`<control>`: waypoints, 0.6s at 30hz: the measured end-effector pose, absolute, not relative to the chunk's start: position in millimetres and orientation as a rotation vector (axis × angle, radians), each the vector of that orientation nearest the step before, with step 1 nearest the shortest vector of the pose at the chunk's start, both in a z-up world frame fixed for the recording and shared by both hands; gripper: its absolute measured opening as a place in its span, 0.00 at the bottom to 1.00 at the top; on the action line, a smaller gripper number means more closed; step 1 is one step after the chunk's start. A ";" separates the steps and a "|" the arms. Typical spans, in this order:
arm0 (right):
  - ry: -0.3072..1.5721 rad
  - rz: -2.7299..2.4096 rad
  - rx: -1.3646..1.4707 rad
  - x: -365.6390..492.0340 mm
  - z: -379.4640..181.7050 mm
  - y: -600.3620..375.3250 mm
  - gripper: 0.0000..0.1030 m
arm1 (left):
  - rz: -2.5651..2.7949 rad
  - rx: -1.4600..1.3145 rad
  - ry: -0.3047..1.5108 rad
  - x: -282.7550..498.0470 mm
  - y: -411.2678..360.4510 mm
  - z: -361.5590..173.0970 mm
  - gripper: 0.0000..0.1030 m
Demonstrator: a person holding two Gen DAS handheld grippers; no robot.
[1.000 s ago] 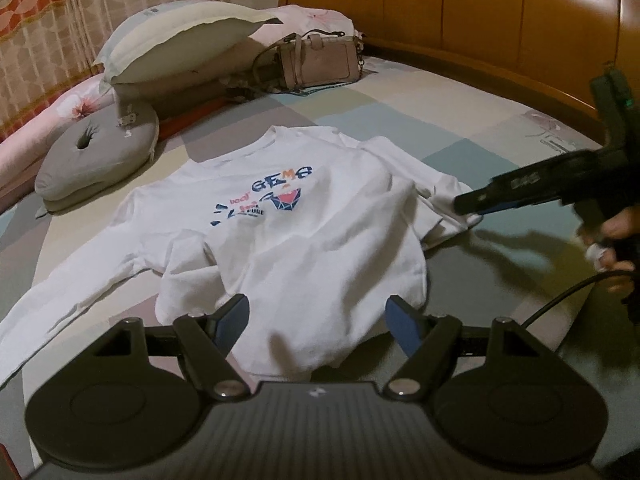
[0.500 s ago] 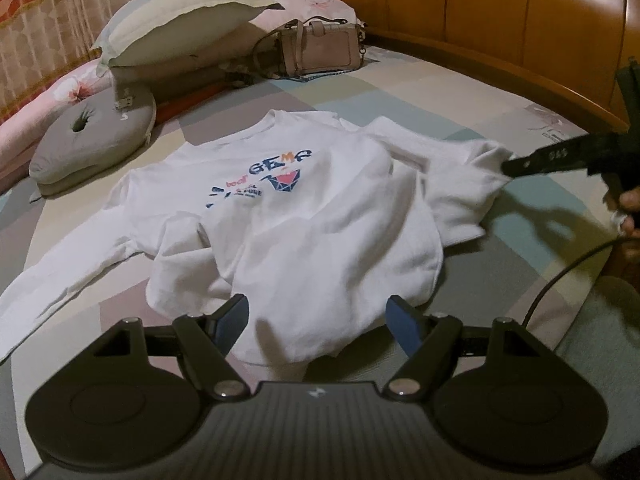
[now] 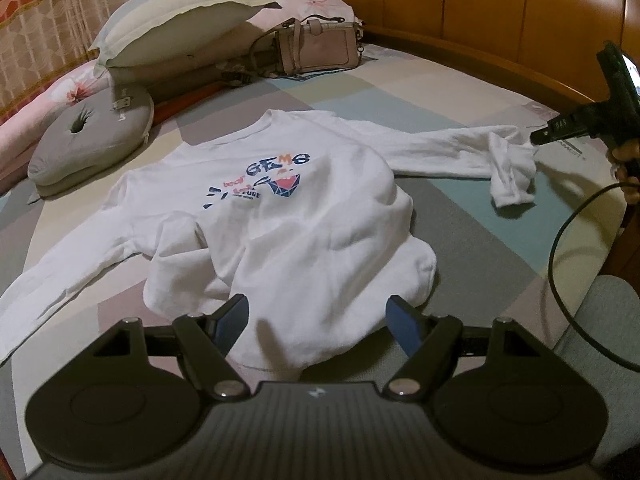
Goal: Fold clothes
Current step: 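Grasp the other sleeve with the right tool and pull it out flat, then release the sleeve with the right tool and lift away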
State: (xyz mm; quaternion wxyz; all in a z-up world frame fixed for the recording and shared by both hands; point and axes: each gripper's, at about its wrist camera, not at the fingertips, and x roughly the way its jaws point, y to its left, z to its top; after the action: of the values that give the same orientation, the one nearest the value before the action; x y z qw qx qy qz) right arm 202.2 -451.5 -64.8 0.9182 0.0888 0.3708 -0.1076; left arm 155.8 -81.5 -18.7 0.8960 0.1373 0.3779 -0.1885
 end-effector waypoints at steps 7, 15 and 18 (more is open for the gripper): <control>0.730 -0.134 0.337 172.9 -71.1 -438.1 0.45 | -0.407 0.287 0.789 157.1 -86.5 -22.1 0.74; 0.766 -0.034 0.441 171.4 -107.7 -415.8 0.48 | -0.403 0.285 0.794 154.0 -85.4 -23.0 0.74; 0.755 -0.011 0.402 171.9 -106.4 -408.1 0.29 | -0.394 0.281 0.796 153.3 -82.6 -22.4 0.74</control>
State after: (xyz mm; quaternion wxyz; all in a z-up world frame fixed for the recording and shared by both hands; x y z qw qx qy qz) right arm 171.9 -408.1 -106.4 0.9100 0.1948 0.3659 -0.0054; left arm 153.2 -82.6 -22.4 0.8935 0.1357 0.3836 -0.1900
